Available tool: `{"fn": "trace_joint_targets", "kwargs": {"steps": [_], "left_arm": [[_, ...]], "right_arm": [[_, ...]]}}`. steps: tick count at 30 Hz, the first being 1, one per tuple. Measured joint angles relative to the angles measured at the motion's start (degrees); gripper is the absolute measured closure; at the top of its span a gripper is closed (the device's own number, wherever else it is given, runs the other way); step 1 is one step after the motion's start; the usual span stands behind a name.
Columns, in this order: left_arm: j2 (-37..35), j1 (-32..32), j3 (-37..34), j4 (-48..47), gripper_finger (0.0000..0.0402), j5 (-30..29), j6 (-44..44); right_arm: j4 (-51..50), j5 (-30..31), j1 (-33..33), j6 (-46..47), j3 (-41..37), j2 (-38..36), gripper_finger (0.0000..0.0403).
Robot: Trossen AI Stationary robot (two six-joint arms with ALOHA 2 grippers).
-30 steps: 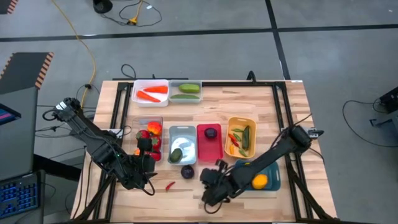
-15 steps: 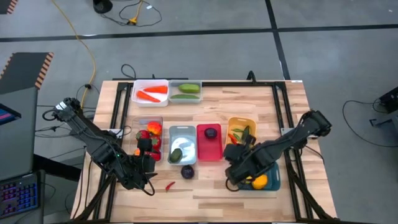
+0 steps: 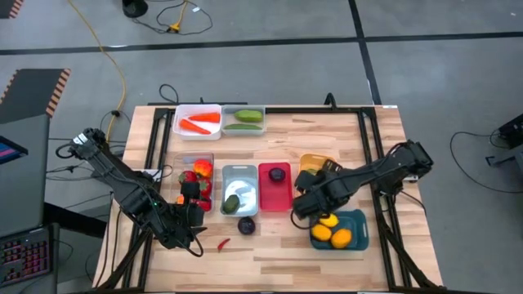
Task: Sort produce into baskets
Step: Put the green chili pepper into the yellow bin, then put the red chili pepper into the yellow bin
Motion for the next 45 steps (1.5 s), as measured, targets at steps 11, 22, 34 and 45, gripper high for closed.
{"fn": "trace_joint_targets", "kwargs": {"steps": [11,22,34,45], "left_arm": [[0.0,0.0,0.0,7.7,0.0029,1.8,-1.0],[8.7,-0.8,0.0,10.0,0.0044,6.6,-21.6],[25.0,-1.3,0.0,11.1,0.0094,11.7,-33.2],[28.9,-1.2,0.0,12.9,0.0146,9.4,-42.2]], "right_arm": [[1.8,-1.1,-3.4,-0.4,0.0,0.0,0.0138],[5.6,-1.1,-2.1,-0.7,0.0,0.0,0.0138],[7.1,-1.1,-1.8,-0.6,0.0,0.0,0.0138],[10.1,-1.1,-1.8,-0.6,0.0,0.0,0.0138]]}}
